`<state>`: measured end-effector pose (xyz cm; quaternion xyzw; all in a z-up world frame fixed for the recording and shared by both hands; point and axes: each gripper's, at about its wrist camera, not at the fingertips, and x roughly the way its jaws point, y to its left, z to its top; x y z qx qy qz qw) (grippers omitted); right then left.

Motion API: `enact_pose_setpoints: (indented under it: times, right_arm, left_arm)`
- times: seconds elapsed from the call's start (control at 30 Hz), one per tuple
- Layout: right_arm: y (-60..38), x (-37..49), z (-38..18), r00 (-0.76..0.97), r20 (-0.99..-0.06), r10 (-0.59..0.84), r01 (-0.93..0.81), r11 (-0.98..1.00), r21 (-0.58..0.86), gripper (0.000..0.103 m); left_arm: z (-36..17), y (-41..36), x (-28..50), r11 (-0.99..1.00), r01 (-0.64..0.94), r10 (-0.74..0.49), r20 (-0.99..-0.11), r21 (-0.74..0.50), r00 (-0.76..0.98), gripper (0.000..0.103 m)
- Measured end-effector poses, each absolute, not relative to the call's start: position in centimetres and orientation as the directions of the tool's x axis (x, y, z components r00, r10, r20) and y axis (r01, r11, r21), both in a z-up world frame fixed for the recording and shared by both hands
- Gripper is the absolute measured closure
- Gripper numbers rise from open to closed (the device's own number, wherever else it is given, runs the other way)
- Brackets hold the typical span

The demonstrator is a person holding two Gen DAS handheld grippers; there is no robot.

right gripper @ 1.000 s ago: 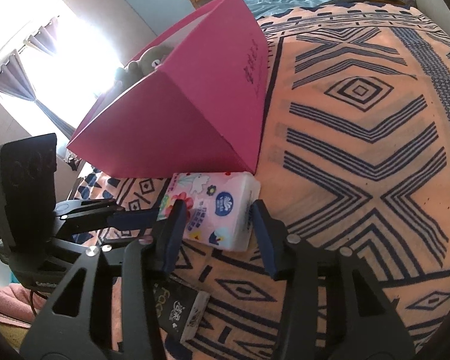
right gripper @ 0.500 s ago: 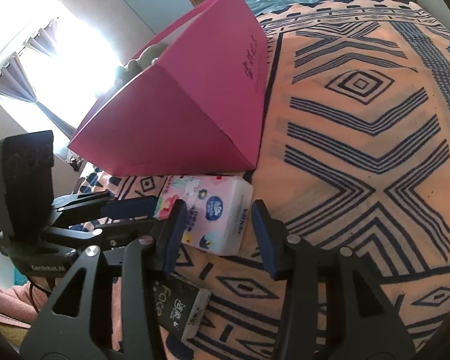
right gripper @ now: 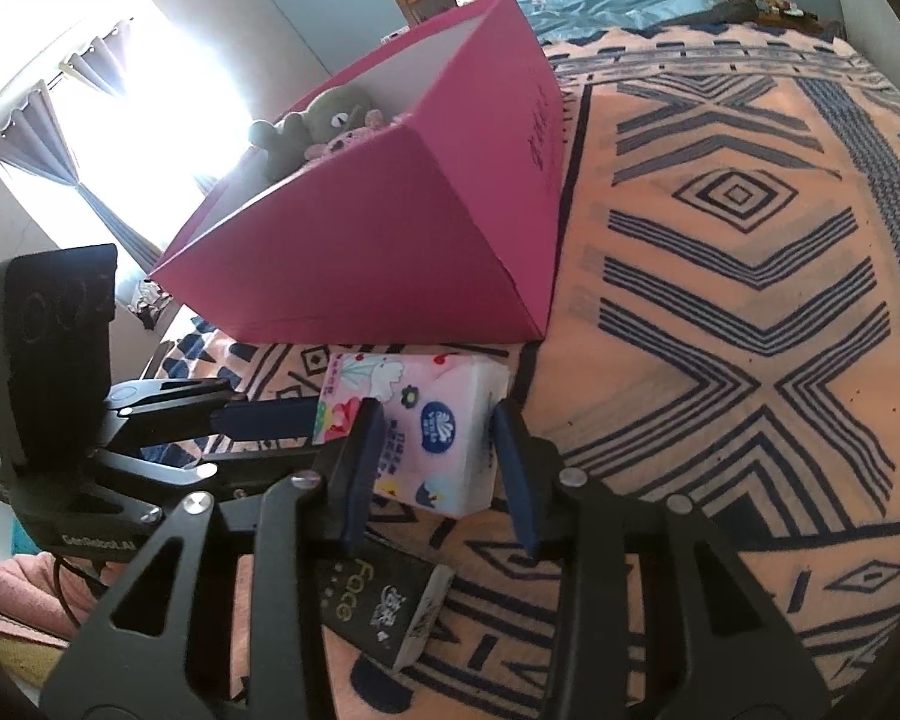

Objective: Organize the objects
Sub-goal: 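Lift the floral tissue packet with the right gripper toward the box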

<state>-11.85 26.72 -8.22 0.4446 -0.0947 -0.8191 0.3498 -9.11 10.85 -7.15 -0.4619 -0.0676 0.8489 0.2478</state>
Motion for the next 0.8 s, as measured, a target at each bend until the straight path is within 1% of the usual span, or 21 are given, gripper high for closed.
enact_pose_setpoints:
  times: [0.13, 0.57, 0.8]
  right_arm:
    - [26.7, -11.1, -7.6, -0.368, -0.649, -0.665, 0.501, -0.73, 0.465, 0.062]
    - [26.3, -10.0, -5.4, -0.395, -0.621, -0.677, 0.533, -0.719, 0.446, 0.062]
    - [26.3, -9.4, -4.0, -0.412, -0.603, -0.683, 0.552, -0.713, 0.432, 0.062]
  left_arm:
    - [-6.4, 10.8, -8.4, -0.875, -0.371, 0.466, -0.745, -0.31, -0.477, 0.07]
    - [-4.2, 10.5, -6.9, -0.876, -0.401, 0.459, -0.718, -0.267, -0.524, 0.07]
    - [-2.9, 10.2, -6.2, -0.868, -0.415, 0.475, -0.698, -0.272, -0.536, 0.07]
